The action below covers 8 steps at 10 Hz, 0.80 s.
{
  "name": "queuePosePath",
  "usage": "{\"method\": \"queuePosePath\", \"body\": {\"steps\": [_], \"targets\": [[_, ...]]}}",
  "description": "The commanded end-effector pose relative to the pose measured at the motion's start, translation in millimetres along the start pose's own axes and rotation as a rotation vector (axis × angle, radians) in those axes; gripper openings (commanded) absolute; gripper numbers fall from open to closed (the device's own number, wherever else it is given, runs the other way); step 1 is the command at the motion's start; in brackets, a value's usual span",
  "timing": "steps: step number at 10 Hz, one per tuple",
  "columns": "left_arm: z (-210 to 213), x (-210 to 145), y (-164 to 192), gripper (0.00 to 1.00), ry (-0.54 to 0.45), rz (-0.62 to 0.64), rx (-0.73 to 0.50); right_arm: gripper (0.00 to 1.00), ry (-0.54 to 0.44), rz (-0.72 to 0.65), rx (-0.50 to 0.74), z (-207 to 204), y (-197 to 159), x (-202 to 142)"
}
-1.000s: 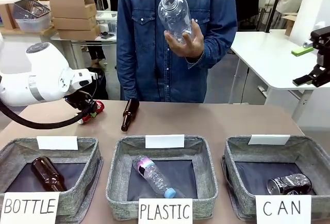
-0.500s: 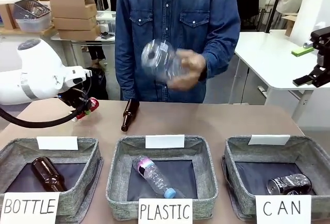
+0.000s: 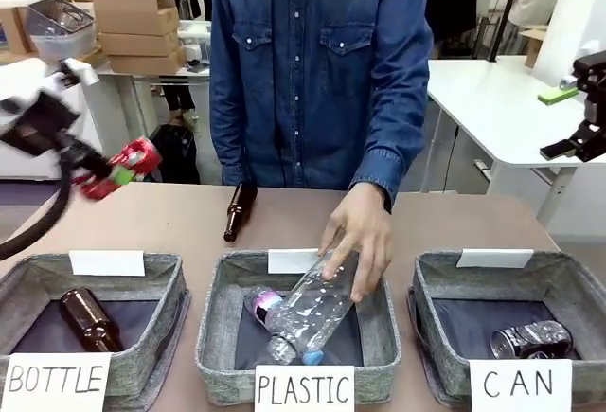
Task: Sort the can waste into the basket.
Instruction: Pick up the can waste from the table and place it in the right Fabric basket.
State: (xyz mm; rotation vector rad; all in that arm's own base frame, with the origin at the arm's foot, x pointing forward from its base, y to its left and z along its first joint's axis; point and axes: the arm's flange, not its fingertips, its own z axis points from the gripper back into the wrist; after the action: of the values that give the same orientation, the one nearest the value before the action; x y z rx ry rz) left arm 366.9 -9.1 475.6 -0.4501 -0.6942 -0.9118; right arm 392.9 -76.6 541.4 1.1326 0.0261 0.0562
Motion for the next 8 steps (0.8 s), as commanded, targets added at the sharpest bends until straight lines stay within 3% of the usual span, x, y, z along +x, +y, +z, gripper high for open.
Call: {"method": "queuePosePath", "body": {"steps": [1, 4, 5, 8], "targets": [[63, -64, -49, 0.0, 0.053, -0.201, -0.154, 1.0, 0.015, 0.017, -0.004, 2, 0, 0], [58, -87, -102, 0.0, 0.11, -0.416, -0.202, 1.0, 0.015, 0.017, -0.004, 2, 0, 0], [81, -49, -46, 0.0, 0.088, -0.273, -0.224, 1.0, 0.015, 0.017, -0.004, 2, 0, 0], [81, -49, -46, 0.0, 0.088, -0.273, -0.224, 1.0, 0.015, 0.017, -0.004, 2, 0, 0]]}}
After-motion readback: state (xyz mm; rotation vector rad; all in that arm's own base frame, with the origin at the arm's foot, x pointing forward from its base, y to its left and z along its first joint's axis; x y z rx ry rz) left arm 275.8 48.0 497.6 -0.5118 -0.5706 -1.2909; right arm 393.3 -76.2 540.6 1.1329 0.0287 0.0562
